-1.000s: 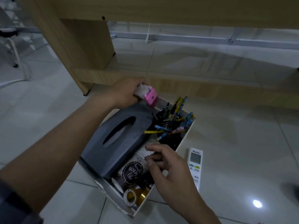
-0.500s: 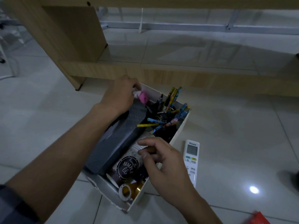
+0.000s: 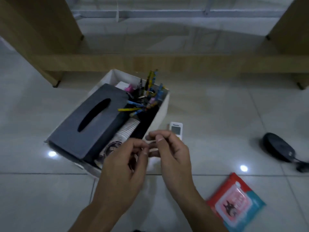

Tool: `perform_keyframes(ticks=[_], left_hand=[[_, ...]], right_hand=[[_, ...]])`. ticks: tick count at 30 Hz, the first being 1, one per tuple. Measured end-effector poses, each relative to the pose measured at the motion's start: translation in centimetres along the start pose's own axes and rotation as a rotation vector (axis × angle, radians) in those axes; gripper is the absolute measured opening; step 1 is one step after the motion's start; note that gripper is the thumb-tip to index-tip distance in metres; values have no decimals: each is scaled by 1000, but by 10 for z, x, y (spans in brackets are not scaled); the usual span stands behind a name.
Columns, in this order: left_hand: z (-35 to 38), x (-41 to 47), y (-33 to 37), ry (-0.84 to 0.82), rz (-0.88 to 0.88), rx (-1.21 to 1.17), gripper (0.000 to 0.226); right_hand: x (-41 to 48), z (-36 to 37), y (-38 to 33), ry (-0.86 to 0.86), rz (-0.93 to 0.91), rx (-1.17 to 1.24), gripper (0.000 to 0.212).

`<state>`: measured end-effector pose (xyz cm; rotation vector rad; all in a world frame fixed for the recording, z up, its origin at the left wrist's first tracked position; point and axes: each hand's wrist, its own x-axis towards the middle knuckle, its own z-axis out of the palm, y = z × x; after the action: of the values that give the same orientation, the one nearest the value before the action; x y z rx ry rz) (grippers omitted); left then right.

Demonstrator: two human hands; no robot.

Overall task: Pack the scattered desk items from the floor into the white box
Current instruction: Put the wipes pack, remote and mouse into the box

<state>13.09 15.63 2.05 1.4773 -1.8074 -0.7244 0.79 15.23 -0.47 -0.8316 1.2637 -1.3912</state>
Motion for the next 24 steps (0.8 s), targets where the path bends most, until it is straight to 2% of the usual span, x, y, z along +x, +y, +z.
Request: perform_keyframes(ticks=[3,5,8,9,11,13,15,18,21,24], left_hand=[[27,-12,16,-155,85,10,13],[50,-17,20,-267,111,-5,14],[94,-27,14,-442,96,-1,16],[109,-31,11,-501,104,18,17],[137,-40,7,-619,122,46,22],[161,-50,12,-746,99,47,36],[179,-57,18,-841,30,24,50],[187,-52,19,-847,-214,-125,57],[159,-37,23,-735,-451,-298,34],[102,-18,40,-507,-447,-424,17]], right_hand=[[-30,-40,11,102,51,-54,20],[-49,-69,21,195,76,-179,21],[-79,-122,44,481,43,-656,10],[-88,-138,53,585,51,-844,20],[-101,-164,72,740,197,-1017,60],[-105,-175,82,794,342,-926,92],[-105,-182,89,785,343,-724,99],[-103,-187,77,743,340,-396,85],[-98,-173,45,673,297,-105,59],[-83,-138,7,533,185,18,56]])
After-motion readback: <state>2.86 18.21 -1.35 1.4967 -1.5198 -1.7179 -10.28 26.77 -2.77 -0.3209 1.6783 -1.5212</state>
